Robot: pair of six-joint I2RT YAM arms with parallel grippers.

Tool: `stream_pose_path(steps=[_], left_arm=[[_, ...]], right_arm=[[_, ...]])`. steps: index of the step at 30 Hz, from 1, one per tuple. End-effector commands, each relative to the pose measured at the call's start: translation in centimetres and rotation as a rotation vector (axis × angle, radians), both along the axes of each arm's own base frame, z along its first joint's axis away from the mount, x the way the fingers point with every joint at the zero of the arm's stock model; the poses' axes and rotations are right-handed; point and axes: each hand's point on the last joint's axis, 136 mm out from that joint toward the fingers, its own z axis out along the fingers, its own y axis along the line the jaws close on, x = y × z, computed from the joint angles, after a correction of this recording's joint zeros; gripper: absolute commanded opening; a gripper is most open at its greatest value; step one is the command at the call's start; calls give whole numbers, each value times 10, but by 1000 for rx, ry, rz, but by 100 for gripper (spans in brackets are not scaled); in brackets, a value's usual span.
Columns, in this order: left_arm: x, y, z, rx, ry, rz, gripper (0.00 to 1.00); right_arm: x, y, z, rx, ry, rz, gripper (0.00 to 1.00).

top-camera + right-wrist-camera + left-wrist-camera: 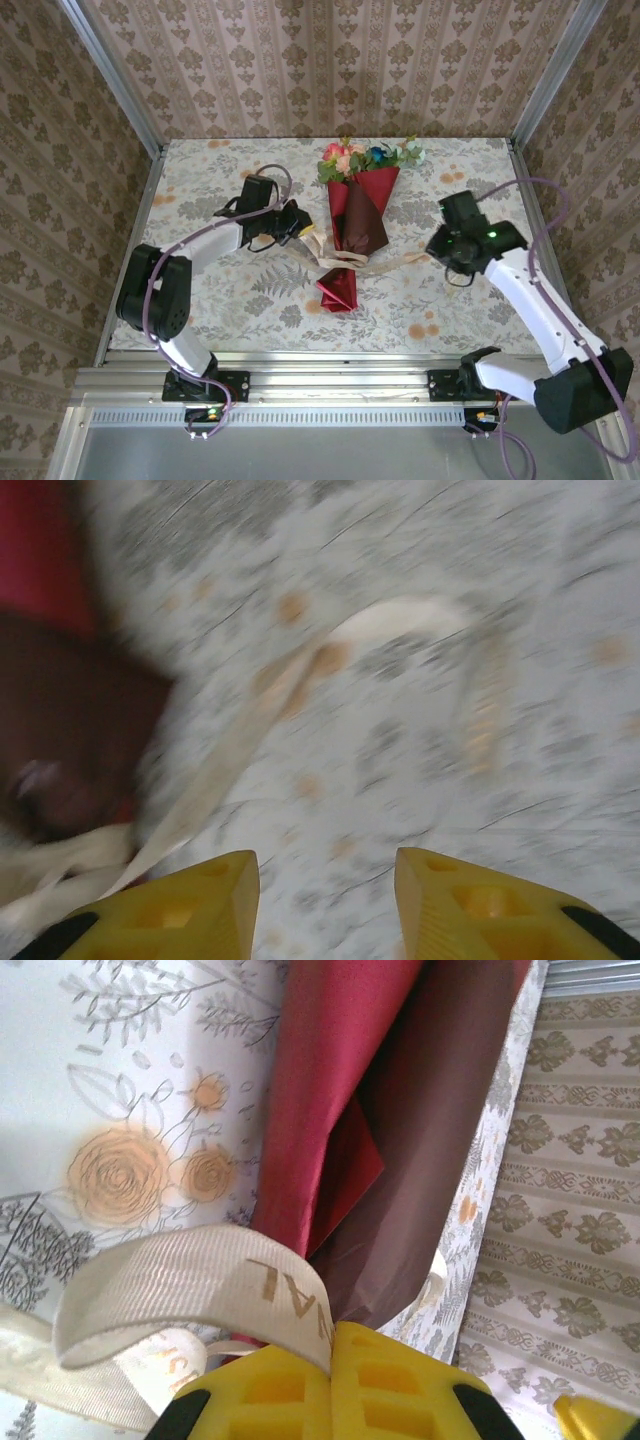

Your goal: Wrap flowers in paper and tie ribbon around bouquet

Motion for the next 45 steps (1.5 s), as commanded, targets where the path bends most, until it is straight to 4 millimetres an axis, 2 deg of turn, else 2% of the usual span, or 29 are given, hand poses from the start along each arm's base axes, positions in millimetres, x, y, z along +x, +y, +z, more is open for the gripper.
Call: stream_pose_path(steps=[1, 5, 8, 11, 14, 17, 19, 26, 32, 40, 45], left_arm=[[-11, 8, 4, 12, 36, 34, 0], [-17, 11, 0, 12, 58, 48, 0], [-17, 12, 1, 3, 61, 57, 0], [-17, 11, 3, -11, 63, 67, 0], [-17, 11, 6, -20, 59, 73, 0], [-18, 11, 8, -25, 59, 70, 0], [-19, 11, 9, -30, 58, 71, 0], [-22, 13, 14, -37, 53, 72, 0], [-28, 14, 16, -50, 63, 72, 0], [-31, 15, 16, -54, 66, 76, 0], [-31, 15, 16, -53, 65, 76, 0]], right_arm=[[11, 62, -10, 174, 19, -66, 39], [29, 122, -12, 284, 0, -116, 39], [38, 157, -24, 348, 66, -178, 40], [44, 179, -40, 379, 131, -233, 40], [53, 192, -56, 420, 161, -285, 40], [63, 194, -60, 405, 157, -307, 40], [63, 196, -64, 407, 179, -323, 41], [65, 186, -93, 393, 202, -388, 41], [80, 179, -94, 391, 182, -412, 38], [71, 176, -100, 365, 213, -421, 40], [73, 177, -77, 372, 152, -395, 41]])
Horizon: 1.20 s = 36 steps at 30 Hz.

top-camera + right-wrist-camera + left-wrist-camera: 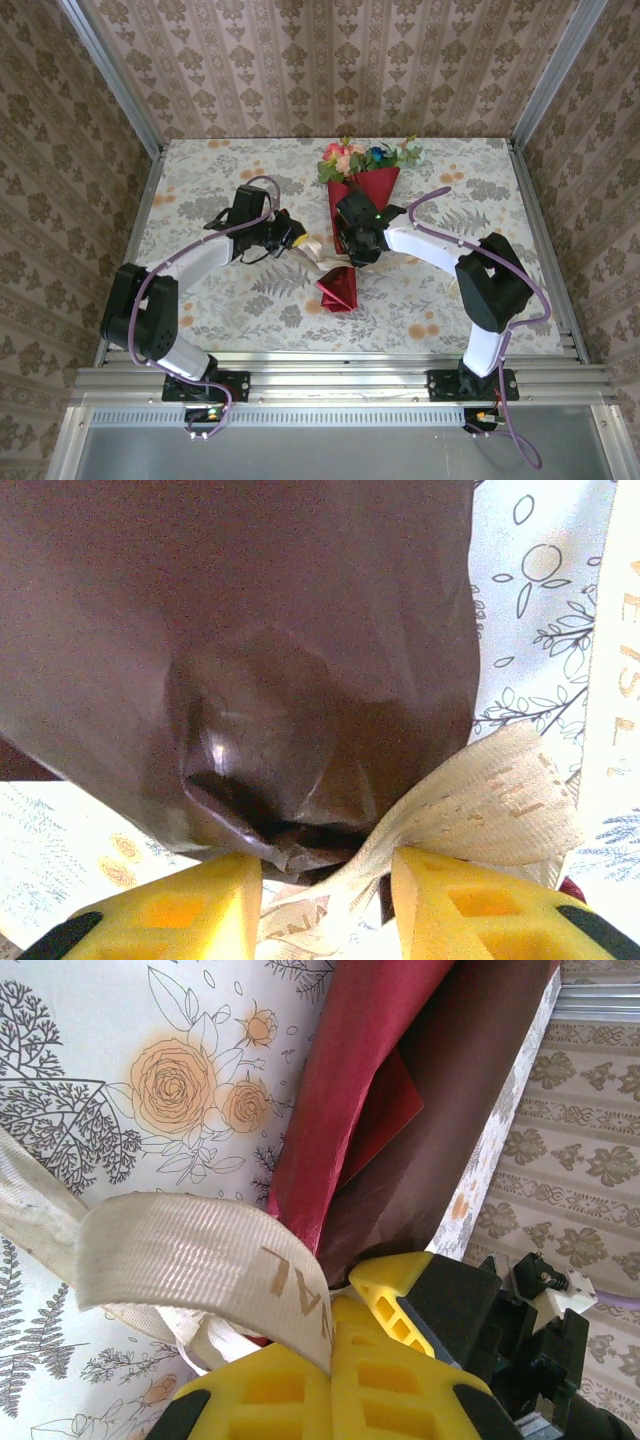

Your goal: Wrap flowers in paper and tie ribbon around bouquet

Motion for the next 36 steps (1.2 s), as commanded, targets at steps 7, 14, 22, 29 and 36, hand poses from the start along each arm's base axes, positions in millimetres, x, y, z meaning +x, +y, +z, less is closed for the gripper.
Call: stream_pose_path(steps=[7, 14, 22, 29, 36], left_arm=[[2, -2, 15, -35, -31, 3, 0], [1, -3, 17, -40, -33, 0, 0], [-1, -2, 20, -40, -33, -1, 0], [-1, -2, 20, -43, -30, 3, 0], [-7, 5, 7, -15, 21, 24, 0]], right_arm=[[-11, 6, 23, -18, -23, 16, 39], [-9, -1, -5, -37, 20, -13, 39], [2, 2, -14, -41, 44, -11, 33], [-3, -4, -19, -45, 44, -34, 8], [1, -2, 9, -5, -10, -35, 0]])
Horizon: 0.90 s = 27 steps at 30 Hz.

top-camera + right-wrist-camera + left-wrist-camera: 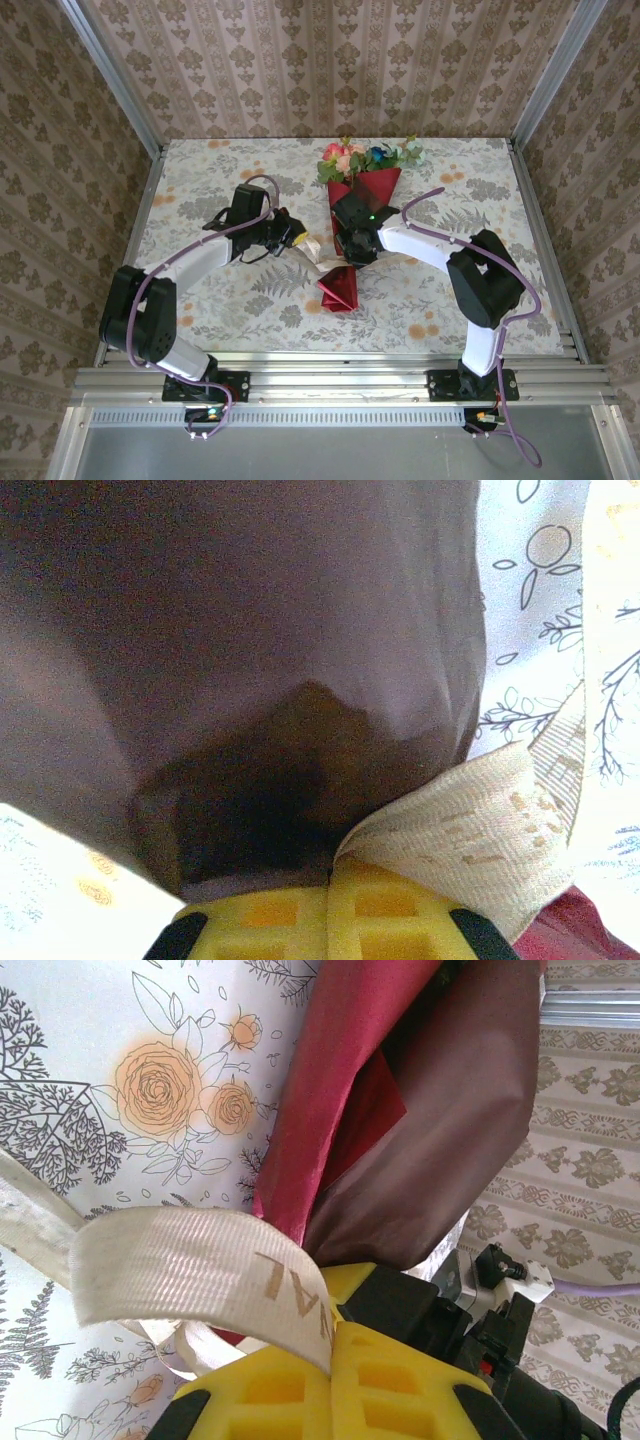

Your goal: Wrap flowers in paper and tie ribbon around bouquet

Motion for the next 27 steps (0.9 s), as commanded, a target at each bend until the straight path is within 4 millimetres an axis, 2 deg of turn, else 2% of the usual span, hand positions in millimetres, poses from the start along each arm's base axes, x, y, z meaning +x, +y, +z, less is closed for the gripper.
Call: stream_pose_path(steps=[1, 3, 7, 11, 13, 16, 19, 21, 24, 27], left_arm=[[-9, 7, -4, 4, 42, 22, 0], [-11, 10, -10, 7, 70, 42, 0], [-14, 12, -19, 10, 127, 67, 20], [-23, 14, -25, 8, 222, 102, 40], [-29, 14, -25, 4, 263, 127, 46], [-37, 17, -23, 1, 325, 184, 53], [-65, 5, -31, 13, 462, 199, 57], [-75, 5, -33, 21, 514, 234, 58], [-76, 12, -29, 34, 520, 314, 66], [-72, 0, -38, -25, 575, 344, 64]], right_arm=[[-1, -5, 25, 19, -43, -21, 0], [-4, -4, 30, 42, -43, -20, 0], [-16, -3, 29, 96, -24, -37, 0], [-17, 1, 28, 147, -37, -49, 0], [-18, 1, 27, 152, -33, -49, 0], [-18, 4, 24, 159, -27, -45, 0], [-19, 3, 20, 152, -19, -45, 0], [-19, 3, 18, 149, -15, -44, 0], [-23, 0, 14, 143, -4, -42, 0], [-26, -2, 11, 139, -1, -43, 0]])
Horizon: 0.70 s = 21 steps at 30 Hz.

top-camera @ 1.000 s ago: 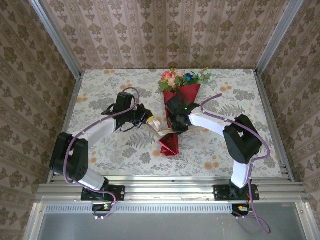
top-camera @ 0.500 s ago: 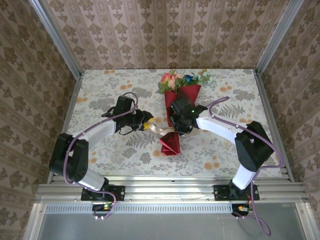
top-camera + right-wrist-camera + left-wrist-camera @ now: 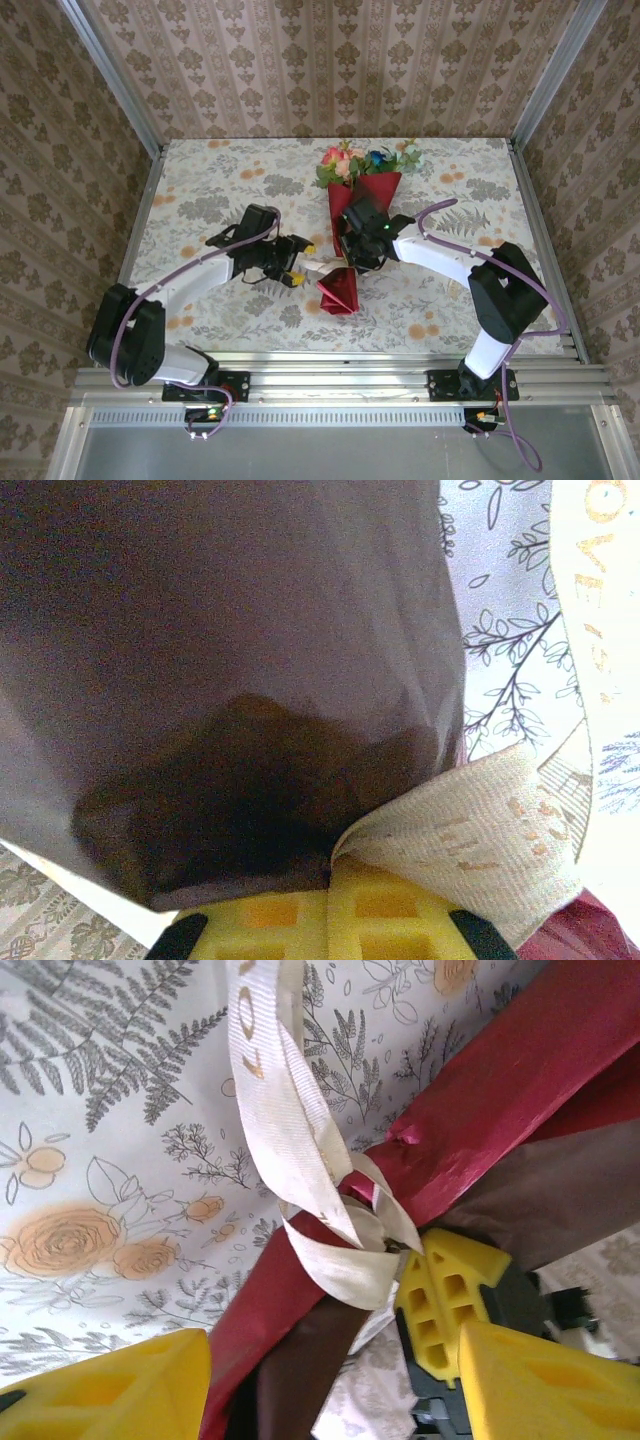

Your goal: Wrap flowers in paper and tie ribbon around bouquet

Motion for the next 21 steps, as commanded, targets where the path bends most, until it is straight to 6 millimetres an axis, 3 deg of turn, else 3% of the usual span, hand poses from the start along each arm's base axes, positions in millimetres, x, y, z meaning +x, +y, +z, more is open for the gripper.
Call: stream_pose_path(steps=[1, 6, 9, 16, 21], left_arm=[[3, -4, -18, -27, 117, 114, 64], [17, -31, -26, -88, 167, 130, 63], [13, -45, -29, -99, 214, 103, 63], [4, -53, -42, -91, 293, 108, 63], [14, -58, -52, -114, 306, 142, 63]], right_arm=[[-7, -5, -4, 2, 24, -17, 0], [-8, -5, -5, 1, 26, -13, 0], [-8, -6, -5, 2, 26, -17, 0], [-9, -6, -6, 8, 27, -18, 0], [-10, -6, -7, 14, 27, -17, 0]])
